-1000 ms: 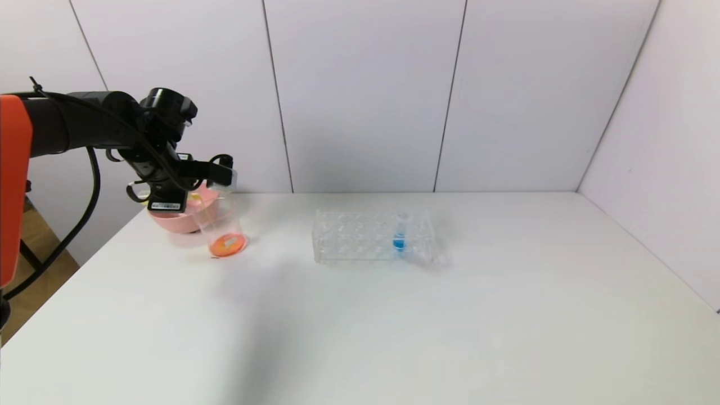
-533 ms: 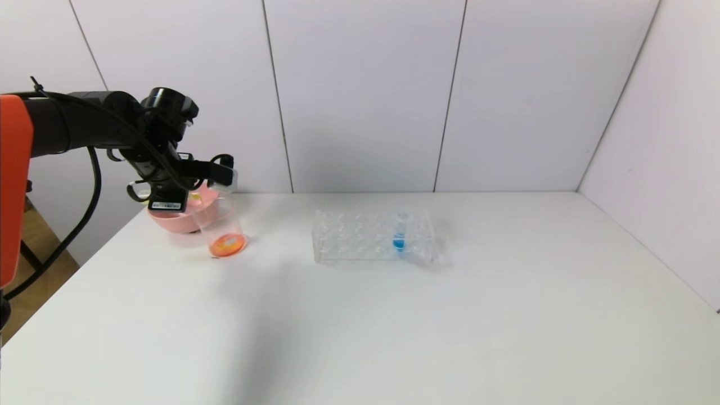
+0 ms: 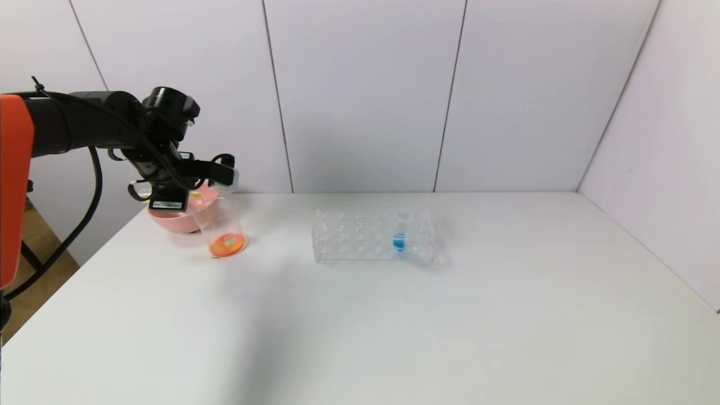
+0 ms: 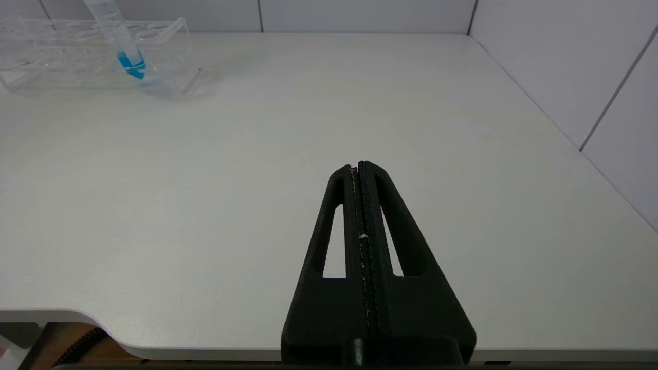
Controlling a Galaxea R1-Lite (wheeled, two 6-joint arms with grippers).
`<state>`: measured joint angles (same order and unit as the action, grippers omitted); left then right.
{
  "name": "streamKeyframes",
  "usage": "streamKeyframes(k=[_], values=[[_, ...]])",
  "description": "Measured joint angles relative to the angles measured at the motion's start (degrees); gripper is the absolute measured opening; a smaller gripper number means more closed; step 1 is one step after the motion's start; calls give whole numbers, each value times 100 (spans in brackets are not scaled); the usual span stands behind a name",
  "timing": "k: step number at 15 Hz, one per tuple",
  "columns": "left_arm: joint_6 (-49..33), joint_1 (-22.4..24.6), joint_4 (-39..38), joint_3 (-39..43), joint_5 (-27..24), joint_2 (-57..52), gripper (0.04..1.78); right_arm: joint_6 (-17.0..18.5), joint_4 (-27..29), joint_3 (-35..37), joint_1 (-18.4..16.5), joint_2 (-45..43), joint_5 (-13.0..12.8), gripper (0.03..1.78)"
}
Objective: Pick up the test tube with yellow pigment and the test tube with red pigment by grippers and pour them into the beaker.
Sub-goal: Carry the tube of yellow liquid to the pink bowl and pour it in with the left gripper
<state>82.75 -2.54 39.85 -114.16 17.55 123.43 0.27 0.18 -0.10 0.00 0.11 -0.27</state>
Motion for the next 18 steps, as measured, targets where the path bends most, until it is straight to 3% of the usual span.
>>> streamKeyframes(k=[18], values=[[-158,-116,41,0,85,-20,47,0,0,0,0,0,2,11]])
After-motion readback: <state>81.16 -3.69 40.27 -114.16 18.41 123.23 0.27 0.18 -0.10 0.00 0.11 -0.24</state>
